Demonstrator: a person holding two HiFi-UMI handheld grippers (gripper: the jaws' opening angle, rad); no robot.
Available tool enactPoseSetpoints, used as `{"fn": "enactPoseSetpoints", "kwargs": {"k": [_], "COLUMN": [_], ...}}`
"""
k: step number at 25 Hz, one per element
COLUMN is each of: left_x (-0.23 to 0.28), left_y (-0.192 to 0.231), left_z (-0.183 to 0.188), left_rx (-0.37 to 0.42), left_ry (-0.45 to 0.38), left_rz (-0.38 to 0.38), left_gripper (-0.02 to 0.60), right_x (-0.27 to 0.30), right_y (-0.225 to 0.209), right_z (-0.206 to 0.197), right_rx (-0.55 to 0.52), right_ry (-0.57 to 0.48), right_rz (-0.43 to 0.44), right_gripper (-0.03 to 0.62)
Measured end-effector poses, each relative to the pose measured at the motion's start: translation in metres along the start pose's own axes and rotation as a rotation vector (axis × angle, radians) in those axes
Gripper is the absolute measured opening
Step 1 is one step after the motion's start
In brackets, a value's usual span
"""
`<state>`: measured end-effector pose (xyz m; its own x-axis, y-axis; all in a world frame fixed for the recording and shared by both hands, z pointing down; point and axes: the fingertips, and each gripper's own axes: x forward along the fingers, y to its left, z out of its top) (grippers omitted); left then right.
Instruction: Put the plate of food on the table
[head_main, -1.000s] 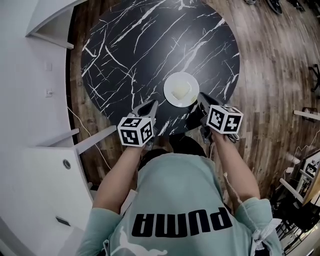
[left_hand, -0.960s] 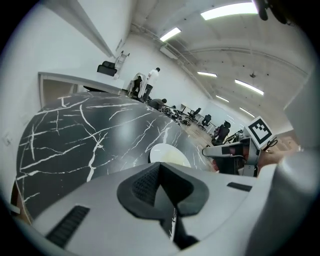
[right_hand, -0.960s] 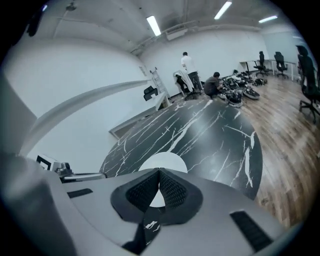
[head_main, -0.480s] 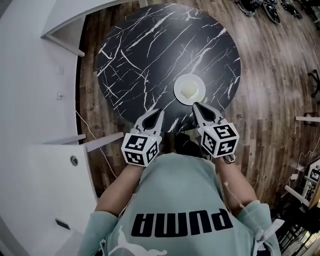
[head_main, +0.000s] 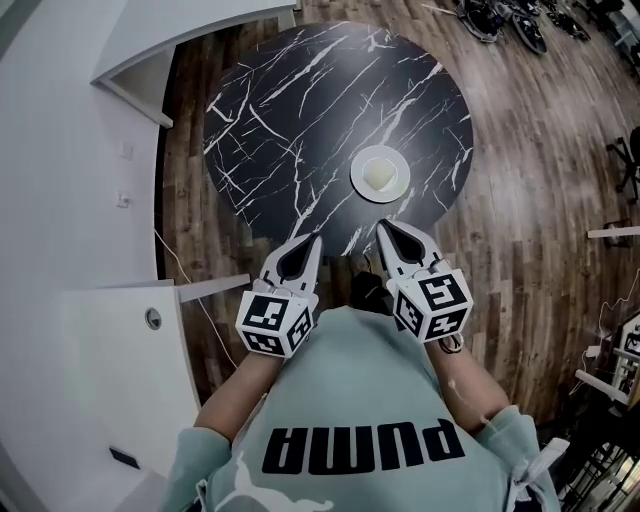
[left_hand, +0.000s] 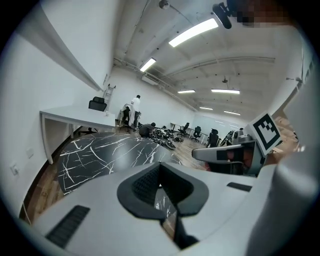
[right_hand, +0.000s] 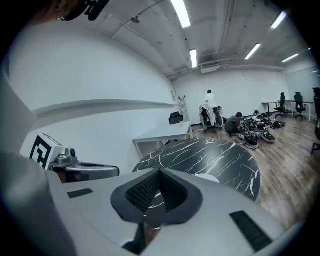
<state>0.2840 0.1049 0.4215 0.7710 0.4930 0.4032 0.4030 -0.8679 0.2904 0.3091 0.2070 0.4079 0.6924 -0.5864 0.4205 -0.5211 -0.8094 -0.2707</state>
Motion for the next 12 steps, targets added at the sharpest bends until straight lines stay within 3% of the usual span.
{"fn": "enactPoseSetpoints", "kwargs": {"k": [12], "left_x": [-0.076], "left_y": [-0.026], "left_z": [-0.01], "left_rx": [0.072], "left_ry": [-0.073], "left_rz": [-0.028], "left_gripper": [0.006], "right_x": [-0.048], "right_y": [0.058], "right_z": [-0.018], "right_rx": [-0.009], "right_ry": [-0.057], "right_rz": [-0.063], "right_gripper": [0.009]}}
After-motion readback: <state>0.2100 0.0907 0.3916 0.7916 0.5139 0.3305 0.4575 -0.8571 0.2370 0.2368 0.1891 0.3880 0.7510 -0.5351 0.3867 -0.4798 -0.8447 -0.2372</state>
